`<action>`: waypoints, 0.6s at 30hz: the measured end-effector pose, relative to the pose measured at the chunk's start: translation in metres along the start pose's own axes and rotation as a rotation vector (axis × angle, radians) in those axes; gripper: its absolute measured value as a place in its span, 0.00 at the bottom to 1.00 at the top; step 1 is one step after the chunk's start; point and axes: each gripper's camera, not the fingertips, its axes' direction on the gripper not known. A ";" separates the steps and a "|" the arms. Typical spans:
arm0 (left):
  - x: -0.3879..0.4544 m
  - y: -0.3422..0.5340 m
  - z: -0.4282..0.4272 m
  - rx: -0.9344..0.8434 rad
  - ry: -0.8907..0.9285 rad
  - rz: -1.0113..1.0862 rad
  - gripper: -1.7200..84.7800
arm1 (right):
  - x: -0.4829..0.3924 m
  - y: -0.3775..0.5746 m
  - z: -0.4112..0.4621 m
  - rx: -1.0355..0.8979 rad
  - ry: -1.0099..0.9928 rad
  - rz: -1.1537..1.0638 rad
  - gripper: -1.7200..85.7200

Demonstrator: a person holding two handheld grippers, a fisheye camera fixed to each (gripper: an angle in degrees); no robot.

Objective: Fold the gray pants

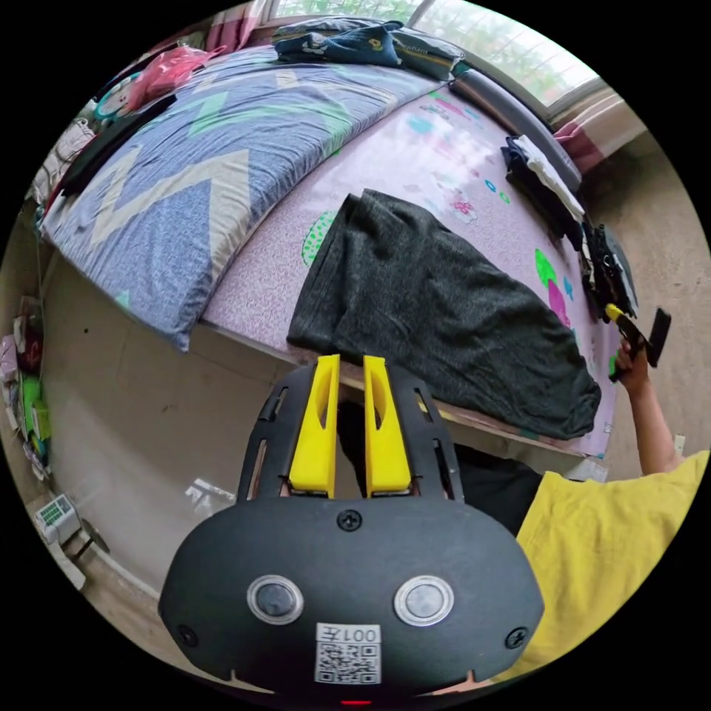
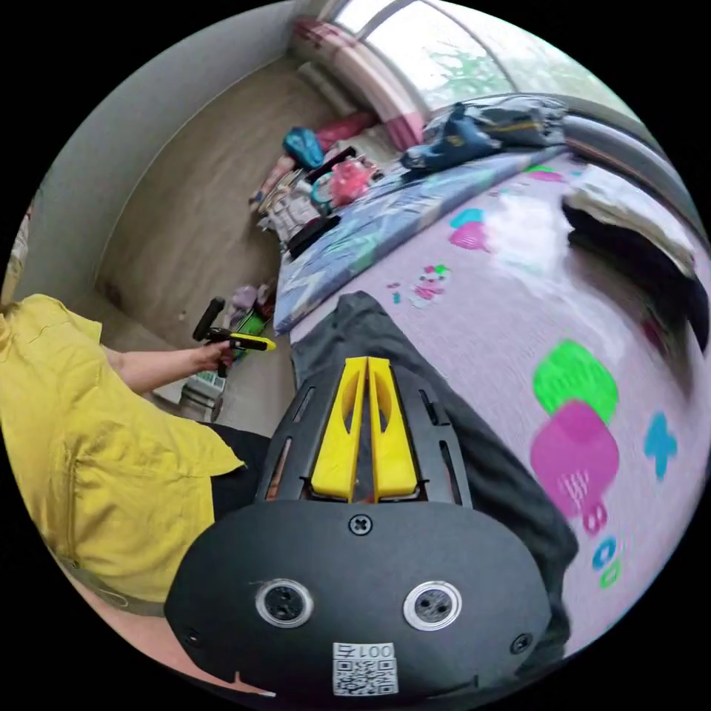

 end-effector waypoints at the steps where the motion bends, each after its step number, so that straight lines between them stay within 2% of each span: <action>1: -0.011 -0.006 -0.001 0.007 0.032 0.013 0.06 | -0.007 -0.031 0.033 -0.027 -0.018 -0.044 0.03; 3: -0.027 -0.016 -0.001 0.011 0.069 0.030 0.07 | -0.015 -0.077 0.087 -0.077 -0.043 -0.104 0.03; 8: -0.059 -0.033 0.010 -0.029 0.139 0.068 0.08 | -0.012 -0.175 0.264 -0.350 -0.050 -0.175 0.06; 14: -0.078 -0.036 0.017 -0.065 0.115 0.135 0.09 | -0.012 -0.212 0.414 -0.605 0.112 -0.295 0.09; 18: -0.080 -0.032 0.017 -0.078 0.112 0.168 0.09 | -0.014 -0.211 0.463 -0.664 0.173 -0.357 0.10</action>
